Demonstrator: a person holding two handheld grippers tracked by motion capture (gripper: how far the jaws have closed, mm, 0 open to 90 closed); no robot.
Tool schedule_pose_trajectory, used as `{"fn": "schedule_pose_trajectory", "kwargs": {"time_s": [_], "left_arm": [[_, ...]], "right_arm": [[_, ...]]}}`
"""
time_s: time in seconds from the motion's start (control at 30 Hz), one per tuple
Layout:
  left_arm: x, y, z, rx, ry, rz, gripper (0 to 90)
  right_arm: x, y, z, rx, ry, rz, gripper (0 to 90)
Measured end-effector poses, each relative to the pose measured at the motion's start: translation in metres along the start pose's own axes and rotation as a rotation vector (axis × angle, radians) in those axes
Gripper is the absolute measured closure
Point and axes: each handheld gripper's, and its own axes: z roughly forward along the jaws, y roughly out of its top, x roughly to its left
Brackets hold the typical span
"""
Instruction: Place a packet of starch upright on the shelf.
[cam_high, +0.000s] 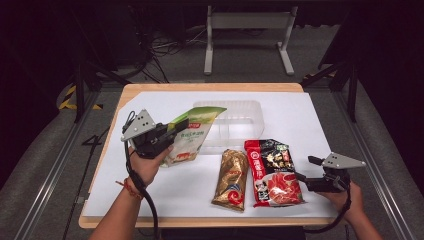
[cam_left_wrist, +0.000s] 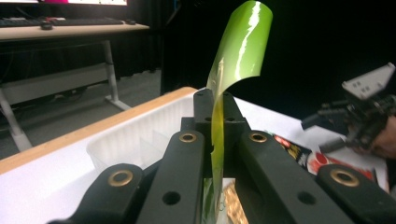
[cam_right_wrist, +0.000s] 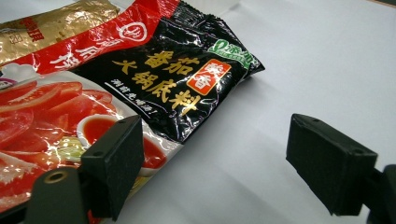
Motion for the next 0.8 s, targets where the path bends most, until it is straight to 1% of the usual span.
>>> {"fn": "schedule_pose_trajectory", "kwargs": {"time_s": [0.07, 0.13, 0.17, 0.2, 0.23, 0.27, 0.33, 0.4, 0.43, 0.47, 0.5, 0.53, 0.6, 0.63, 0.67, 0.7, 0.77, 0.8], "left_arm": [[0.004, 0.003, 0.005, -0.010, 0.007, -0.029, 90.0], [0.007, 0.005, 0.012, -0.013, 0.021, -0.044, 90.0], [0.009, 0.007, 0.016, -0.012, 0.026, -0.046, 90.0], [0.009, 0.007, 0.016, -0.012, 0.026, -0.046, 90.0], [0.010, 0.008, 0.019, -0.010, 0.037, -0.044, 90.0], [0.012, 0.009, 0.023, -0.015, 0.040, -0.060, 90.0], [0.014, 0.012, 0.028, -0.014, 0.053, -0.059, 90.0], [0.016, 0.014, 0.034, -0.020, 0.055, -0.066, 90.0], [0.017, 0.015, 0.037, -0.017, 0.064, -0.058, 90.0], [0.019, 0.017, 0.043, -0.019, 0.070, -0.067, 90.0], [0.019, 0.017, 0.043, -0.019, 0.070, -0.067, 90.0], [0.021, 0.018, 0.048, -0.015, 0.080, -0.065, 90.0], [0.025, 0.019, 0.055, -0.016, 0.082, -0.082, 90.0], [0.026, 0.019, 0.058, -0.009, 0.093, -0.076, 90.0], [0.026, 0.019, 0.058, -0.009, 0.093, -0.076, 90.0], [0.029, 0.020, 0.064, -0.009, 0.097, -0.090, 90.0], [0.031, 0.021, 0.070, 0.000, 0.109, -0.084, 90.0], [0.031, 0.021, 0.070, 0.000, 0.109, -0.084, 90.0]], "right_arm": [[0.000, 0.000, 0.000, 0.000, 0.000, -0.001, 20.0], [0.000, 0.000, -0.001, -0.001, 0.000, -0.002, 20.0], [-0.001, 0.000, -0.001, -0.001, -0.001, -0.002, 20.0], [-0.001, 0.000, -0.001, -0.001, -0.001, 0.000, 20.0], [-0.001, 0.000, 0.000, -0.001, 0.001, 0.000, 20.0], [-0.001, 0.000, 0.000, -0.001, 0.001, 0.000, 20.0], [0.000, 0.000, 0.000, 0.002, 0.001, -0.001, 20.1], [0.000, 0.000, 0.000, 0.000, 0.003, -0.002, 20.1], [-0.001, 0.000, 0.000, 0.001, 0.003, -0.002, 20.0], [-0.001, 0.000, 0.000, 0.000, 0.003, -0.001, 20.0], [-0.001, 0.000, 0.000, 0.000, 0.003, -0.001, 20.0], [-0.001, 0.000, 0.000, -0.002, 0.002, -0.001, 20.0], [-0.001, 0.000, -0.001, -0.004, 0.001, 0.000, 20.0], [-0.001, 0.000, -0.001, -0.005, 0.002, 0.003, 20.0], [-0.001, 0.000, -0.001, -0.005, 0.002, 0.003, 20.0], [-0.001, 0.000, -0.002, -0.006, 0.002, 0.002, 20.0], [-0.001, 0.000, -0.002, -0.008, 0.006, 0.003, 20.0], [-0.001, 0.000, -0.002, -0.011, 0.007, 0.001, 20.1]]}}
